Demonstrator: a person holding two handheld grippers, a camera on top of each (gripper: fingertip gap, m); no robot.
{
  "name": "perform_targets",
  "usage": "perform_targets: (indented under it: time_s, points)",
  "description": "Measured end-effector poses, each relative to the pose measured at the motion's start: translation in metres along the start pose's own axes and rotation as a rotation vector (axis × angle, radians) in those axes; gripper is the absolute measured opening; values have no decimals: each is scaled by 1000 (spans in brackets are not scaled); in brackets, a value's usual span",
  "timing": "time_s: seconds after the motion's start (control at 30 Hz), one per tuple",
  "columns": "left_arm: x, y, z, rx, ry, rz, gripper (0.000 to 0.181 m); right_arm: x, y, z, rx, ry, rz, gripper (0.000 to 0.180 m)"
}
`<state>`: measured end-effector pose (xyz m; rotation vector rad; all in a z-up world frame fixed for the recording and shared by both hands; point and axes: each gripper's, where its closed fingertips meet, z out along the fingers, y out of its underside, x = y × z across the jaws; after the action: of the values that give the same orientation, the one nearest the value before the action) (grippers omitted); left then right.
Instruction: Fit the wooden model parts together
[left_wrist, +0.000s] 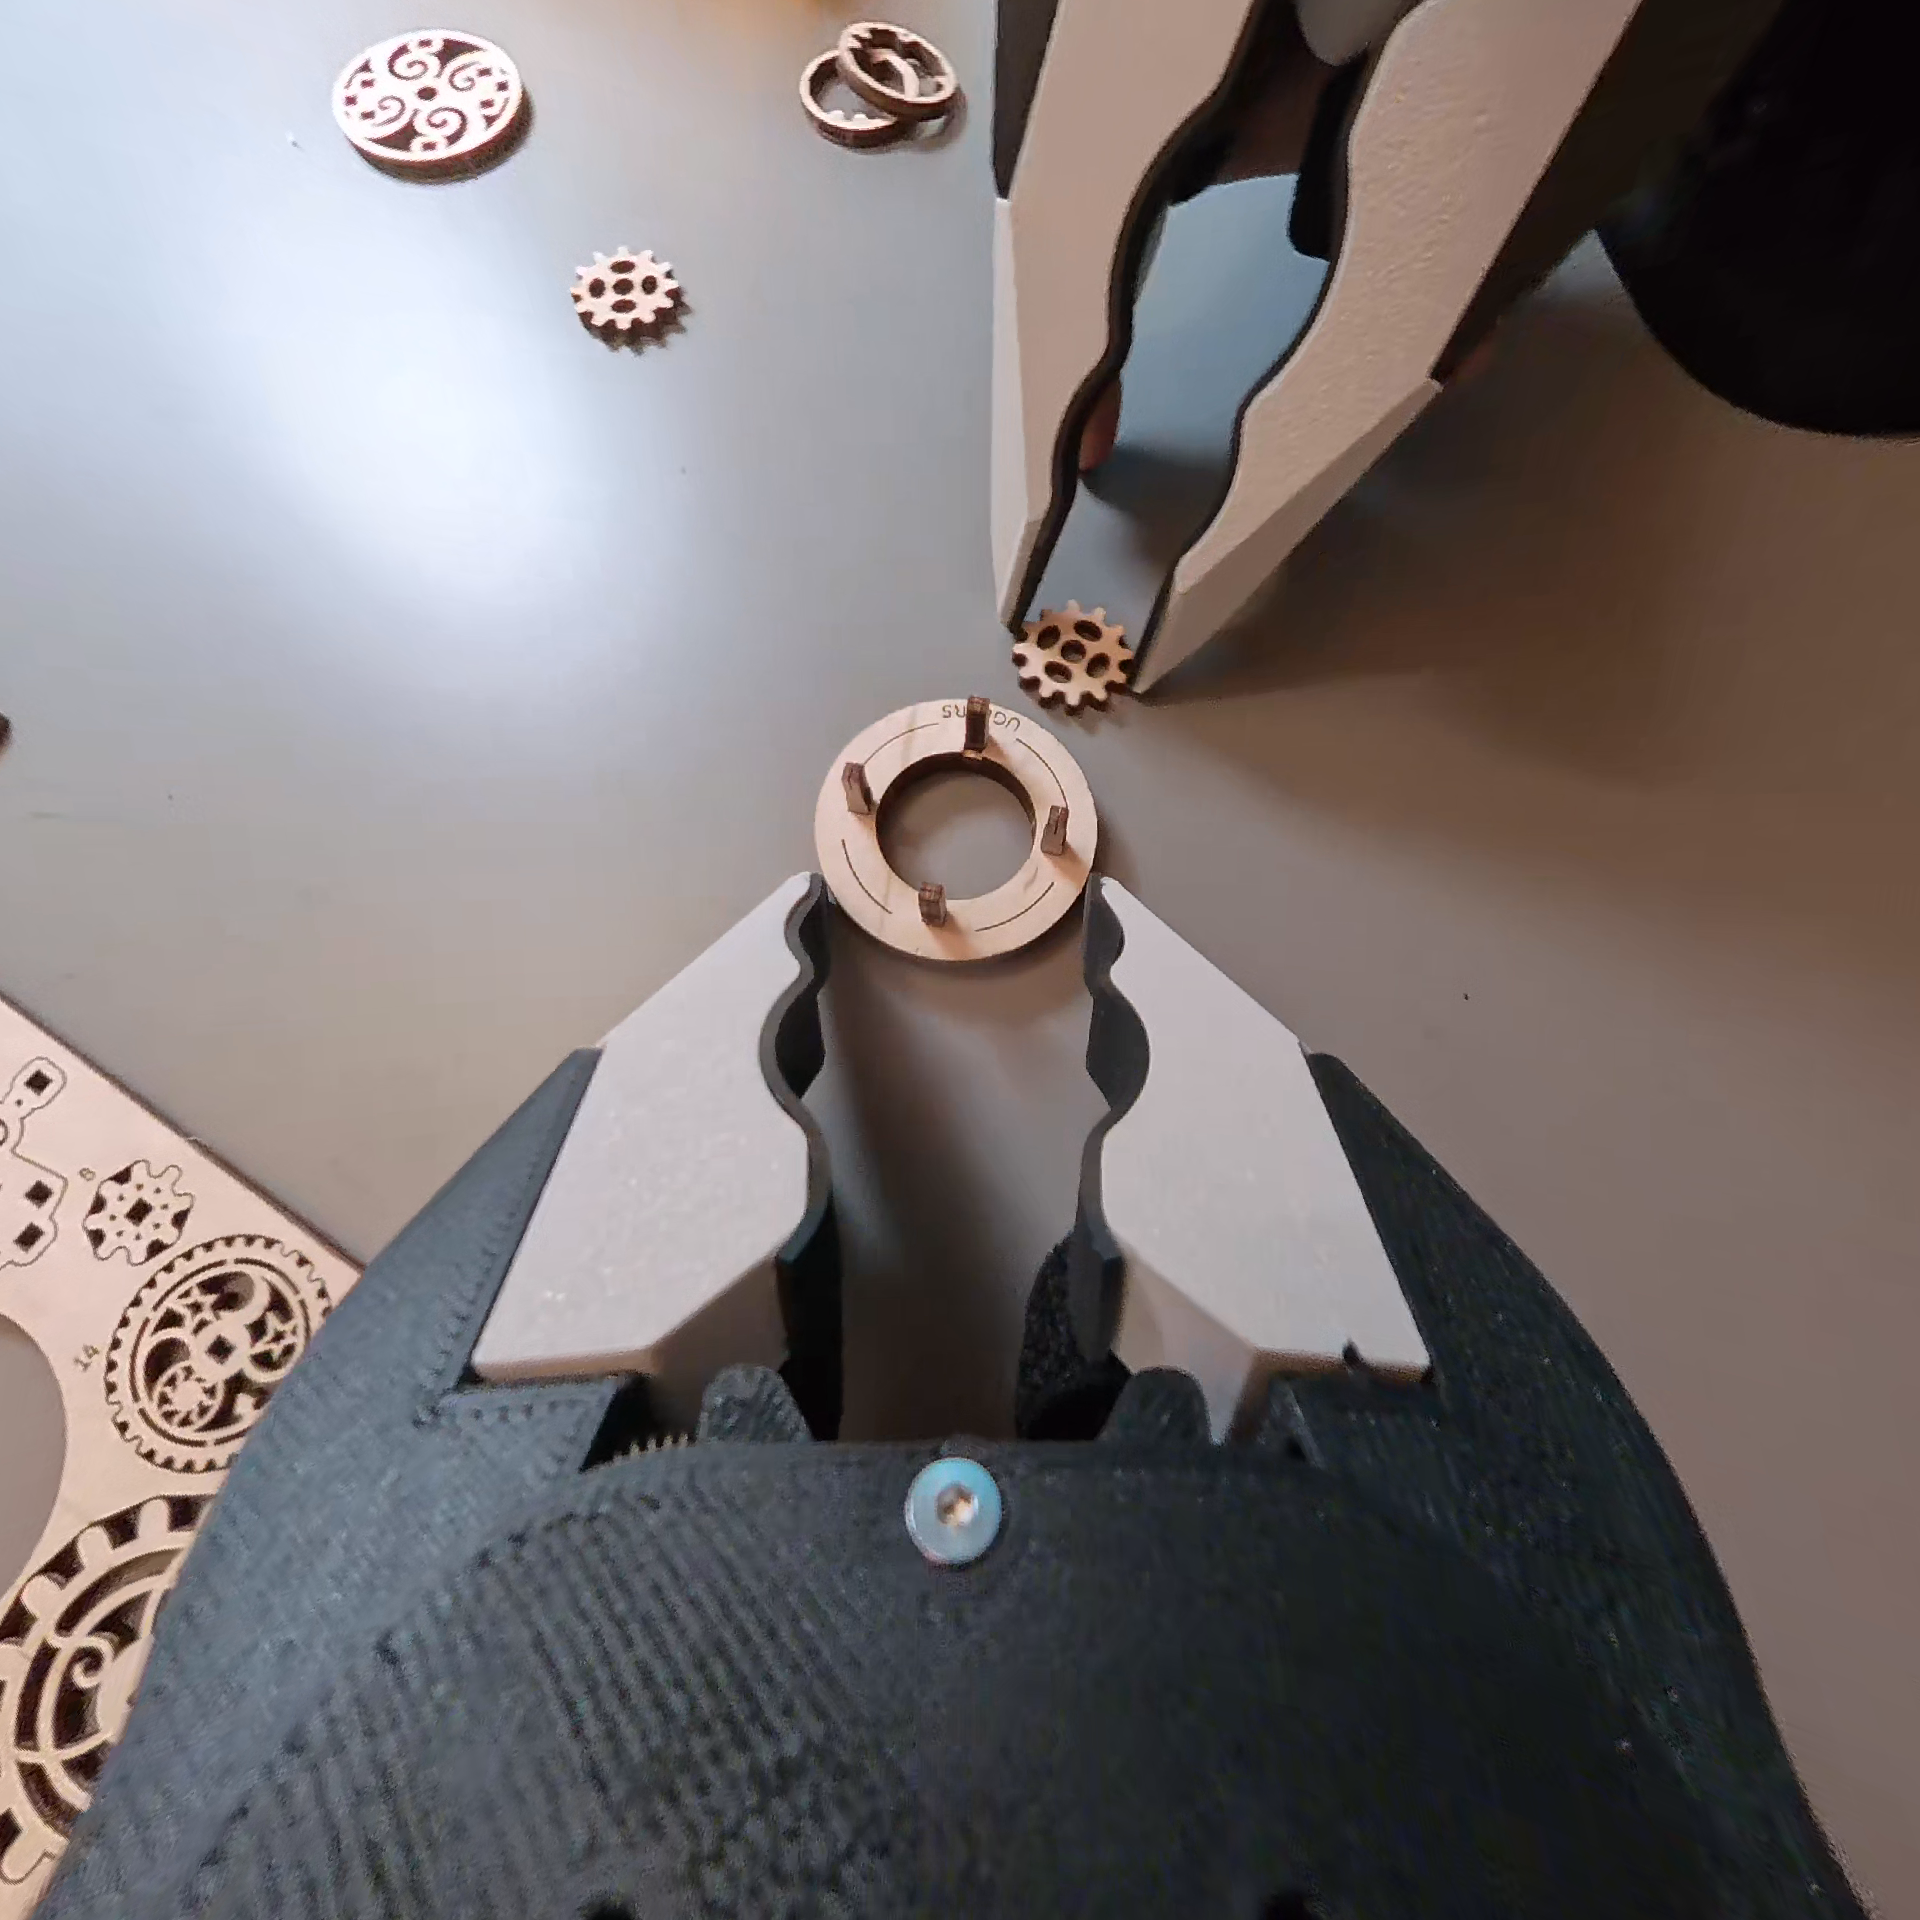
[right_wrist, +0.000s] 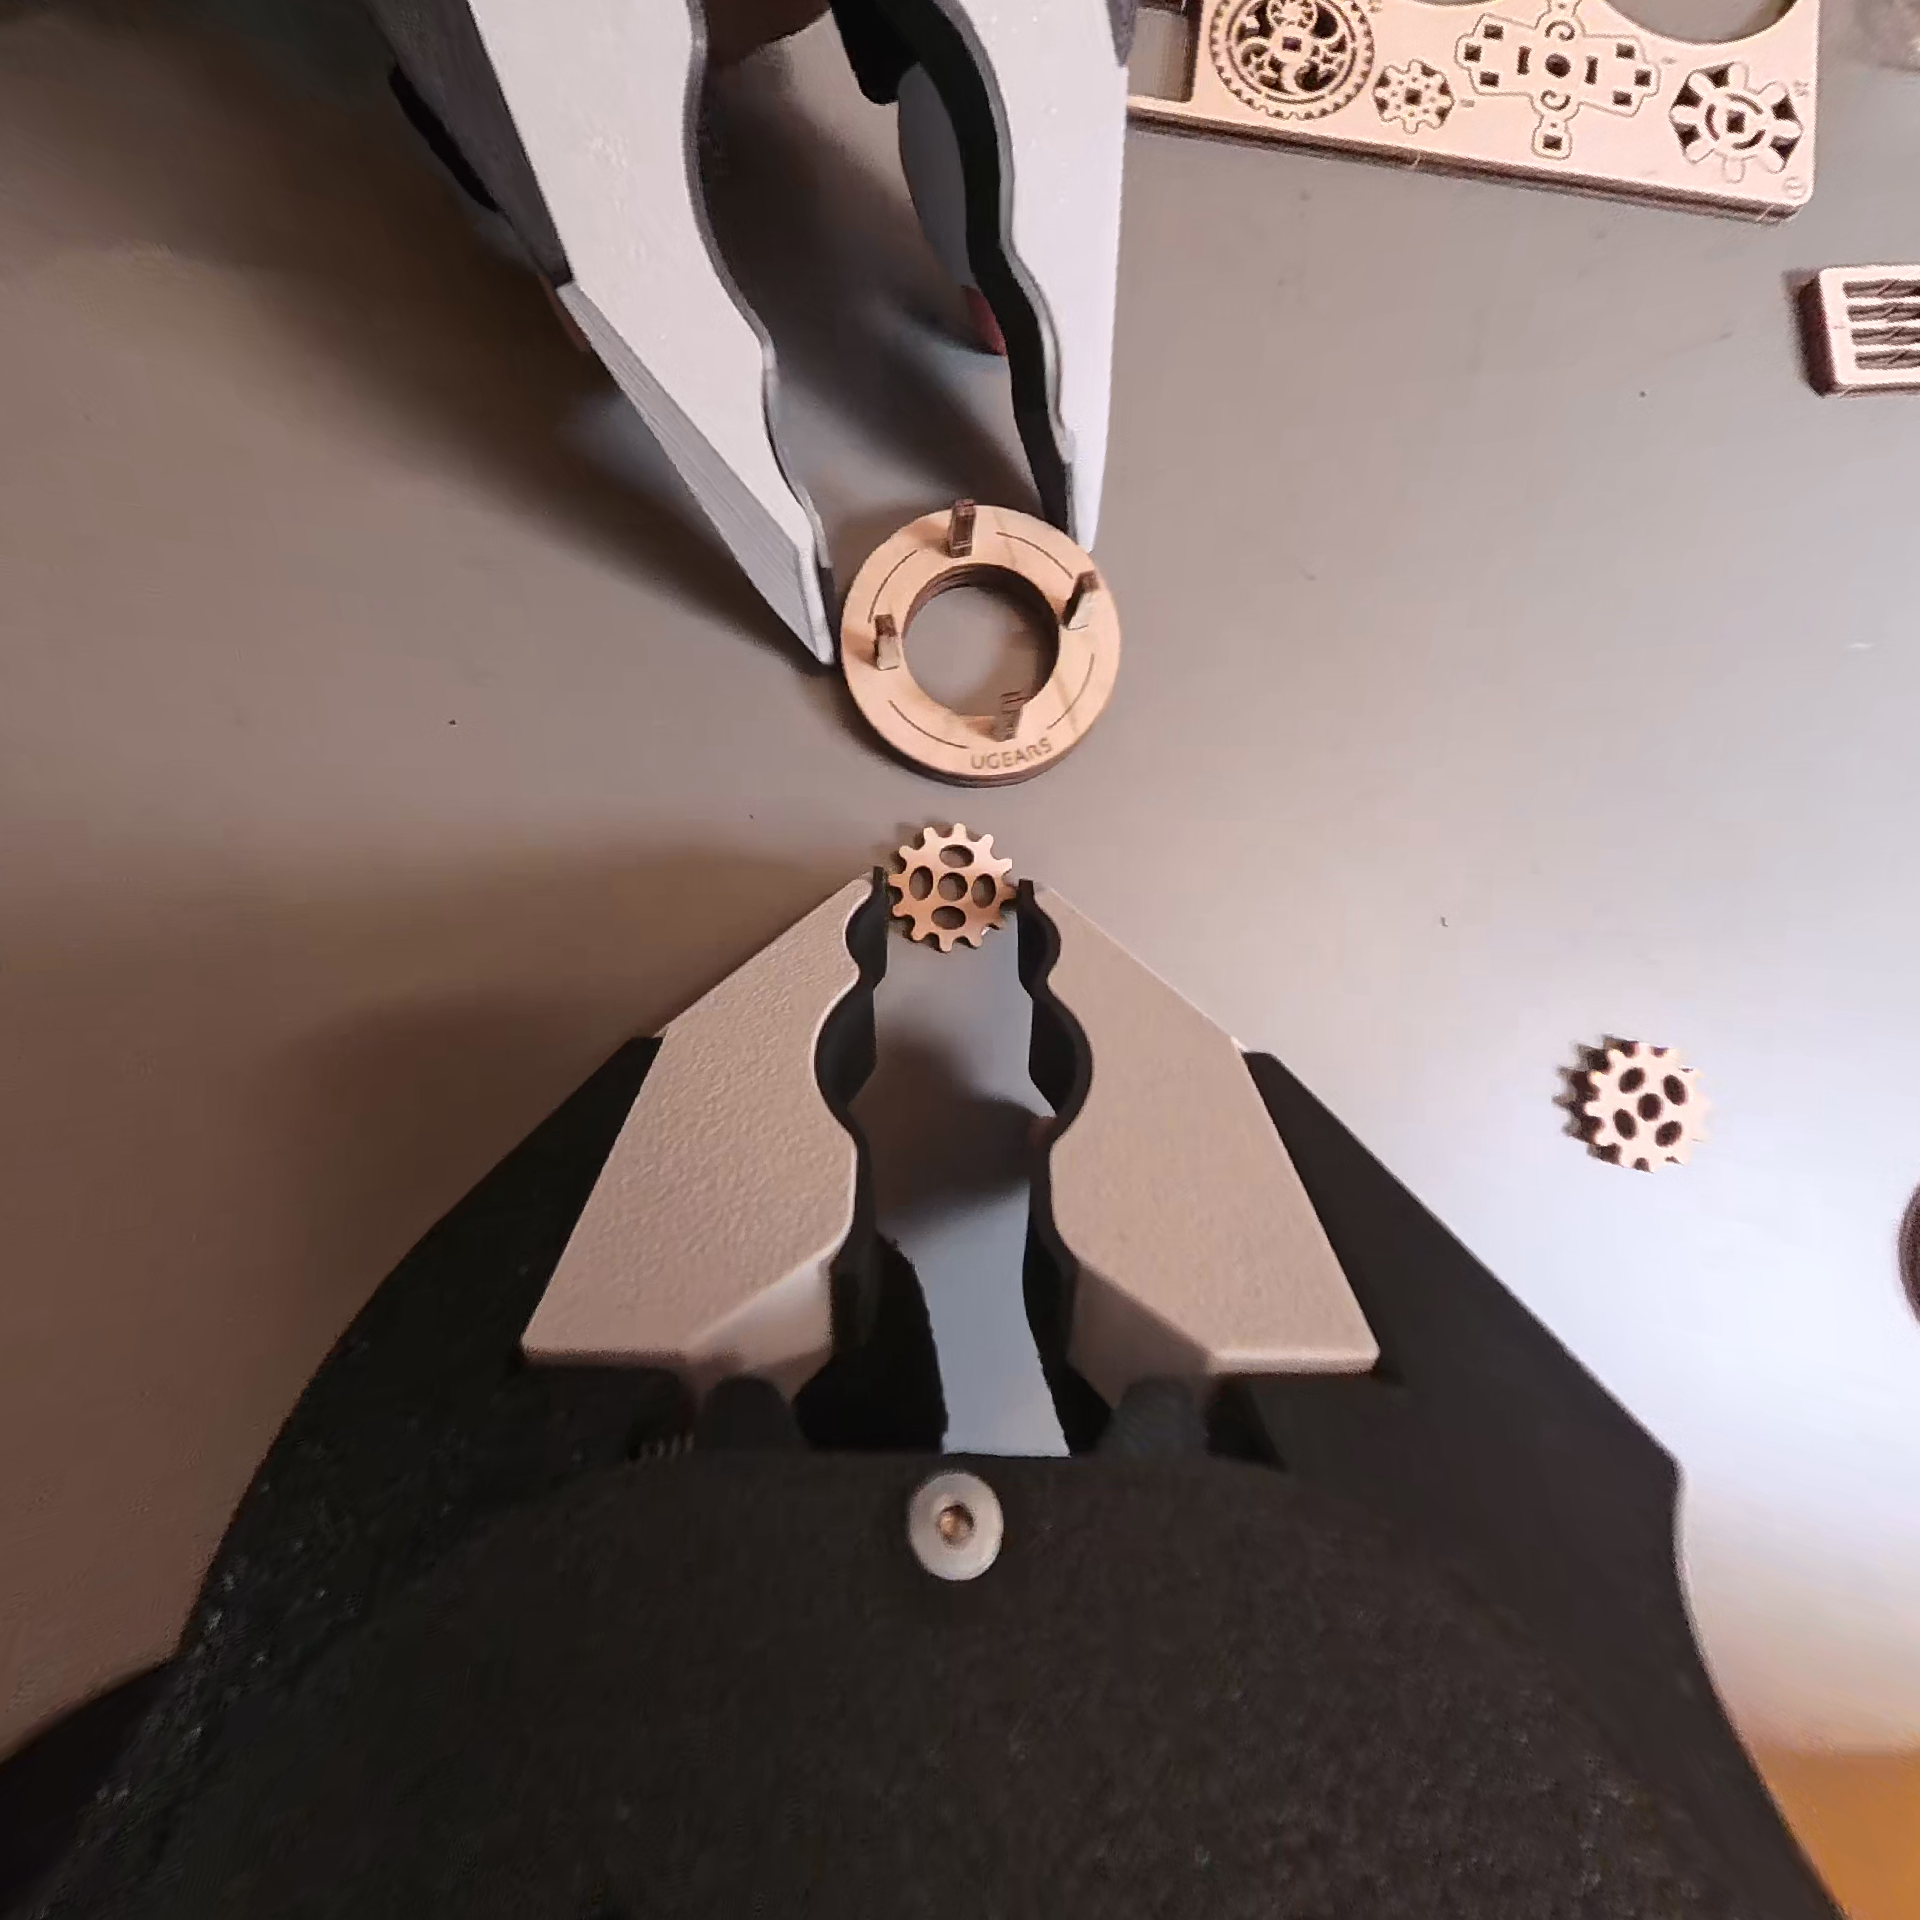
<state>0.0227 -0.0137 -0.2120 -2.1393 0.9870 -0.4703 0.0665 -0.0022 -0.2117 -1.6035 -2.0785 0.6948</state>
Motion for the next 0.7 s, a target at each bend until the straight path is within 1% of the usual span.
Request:
perform_targets:
  time_s: [0.03, 0.3, 0.47, 0.6, 0.7]
  points:
    - [2, 1, -1, 2, 7, 8, 48, 0, 0, 0, 3, 4, -1, 22]
    - [19, 3, -5, 23, 79, 42, 50, -5, 1, -2, 1, 11, -31, 22]
    - [23, 1, -1, 30, 49, 78, 62, -4, 0, -1, 19, 26, -40, 22]
    - [24, -2, 2, 34, 46, 94, 60, -2, -1, -2, 45, 18, -28, 22]
    - [28, -2, 2, 33, 77, 99, 51, 1, -1, -3, 63, 23, -12, 22]
